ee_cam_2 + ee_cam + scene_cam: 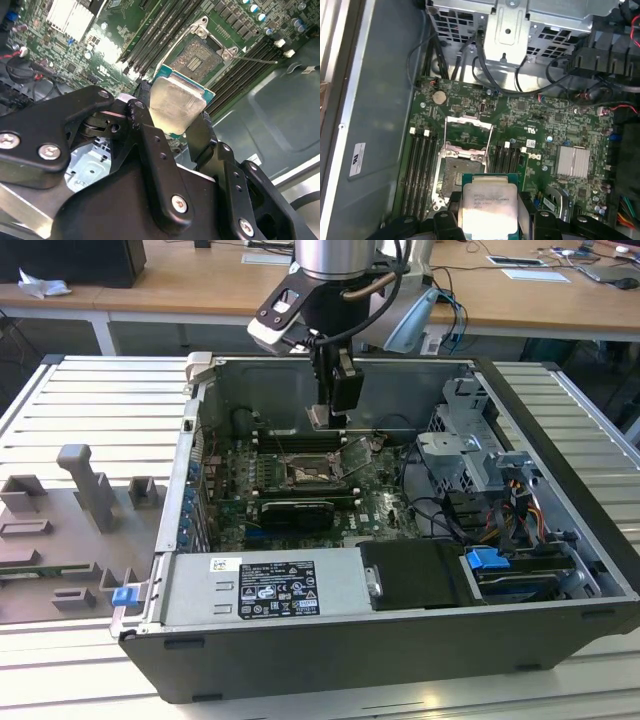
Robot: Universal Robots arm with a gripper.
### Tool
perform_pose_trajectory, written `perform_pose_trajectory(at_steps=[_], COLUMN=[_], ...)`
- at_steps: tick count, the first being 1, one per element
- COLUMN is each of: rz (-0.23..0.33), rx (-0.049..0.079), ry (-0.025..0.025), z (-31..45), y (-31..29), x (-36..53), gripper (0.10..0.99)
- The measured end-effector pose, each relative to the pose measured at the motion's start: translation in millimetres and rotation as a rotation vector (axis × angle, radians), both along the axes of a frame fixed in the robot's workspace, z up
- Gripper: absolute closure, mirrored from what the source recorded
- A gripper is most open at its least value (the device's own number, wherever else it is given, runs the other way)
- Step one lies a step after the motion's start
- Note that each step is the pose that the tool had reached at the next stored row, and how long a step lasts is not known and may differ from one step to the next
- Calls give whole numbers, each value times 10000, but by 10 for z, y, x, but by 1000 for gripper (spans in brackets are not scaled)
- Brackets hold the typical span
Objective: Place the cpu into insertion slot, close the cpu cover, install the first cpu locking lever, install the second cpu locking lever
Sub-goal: 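Place the cpu into insertion slot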
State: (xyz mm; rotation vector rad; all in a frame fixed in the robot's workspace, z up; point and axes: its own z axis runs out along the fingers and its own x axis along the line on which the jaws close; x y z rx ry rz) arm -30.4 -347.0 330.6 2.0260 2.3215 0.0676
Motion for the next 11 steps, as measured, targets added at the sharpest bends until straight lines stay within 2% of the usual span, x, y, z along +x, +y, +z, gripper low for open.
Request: perform_pose_trajectory(at_steps=[11], rz=[-164], rx=[-2], ry=[26], z=[-80], y=[0], x=[-1], gripper=[557])
